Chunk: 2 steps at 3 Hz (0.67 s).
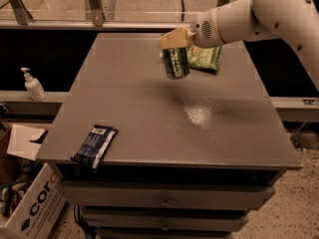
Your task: Place green can upright
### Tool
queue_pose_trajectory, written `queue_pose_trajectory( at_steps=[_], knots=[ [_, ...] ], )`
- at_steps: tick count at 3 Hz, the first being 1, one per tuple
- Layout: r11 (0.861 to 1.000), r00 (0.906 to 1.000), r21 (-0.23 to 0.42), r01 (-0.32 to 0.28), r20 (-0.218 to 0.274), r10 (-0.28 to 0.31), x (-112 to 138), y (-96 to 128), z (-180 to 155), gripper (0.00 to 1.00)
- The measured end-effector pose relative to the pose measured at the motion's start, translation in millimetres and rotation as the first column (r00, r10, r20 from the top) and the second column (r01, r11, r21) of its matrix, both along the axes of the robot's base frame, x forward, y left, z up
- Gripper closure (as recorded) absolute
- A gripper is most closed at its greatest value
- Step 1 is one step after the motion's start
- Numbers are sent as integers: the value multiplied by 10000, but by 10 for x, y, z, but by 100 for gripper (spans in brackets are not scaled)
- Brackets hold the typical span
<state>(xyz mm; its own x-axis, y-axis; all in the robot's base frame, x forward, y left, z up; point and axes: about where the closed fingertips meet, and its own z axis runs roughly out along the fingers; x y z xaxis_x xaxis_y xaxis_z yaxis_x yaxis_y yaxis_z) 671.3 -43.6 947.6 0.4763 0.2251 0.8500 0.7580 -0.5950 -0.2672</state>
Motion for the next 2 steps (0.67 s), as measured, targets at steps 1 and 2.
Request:
queue_pose_trajectory(
  at_steps=[1,2],
  knots=[
    [9974,9982,673,-249,556,212,-30,27,29,100],
    [9871,9885,1327,-892,1334,714,-89,69,11,100]
  ],
)
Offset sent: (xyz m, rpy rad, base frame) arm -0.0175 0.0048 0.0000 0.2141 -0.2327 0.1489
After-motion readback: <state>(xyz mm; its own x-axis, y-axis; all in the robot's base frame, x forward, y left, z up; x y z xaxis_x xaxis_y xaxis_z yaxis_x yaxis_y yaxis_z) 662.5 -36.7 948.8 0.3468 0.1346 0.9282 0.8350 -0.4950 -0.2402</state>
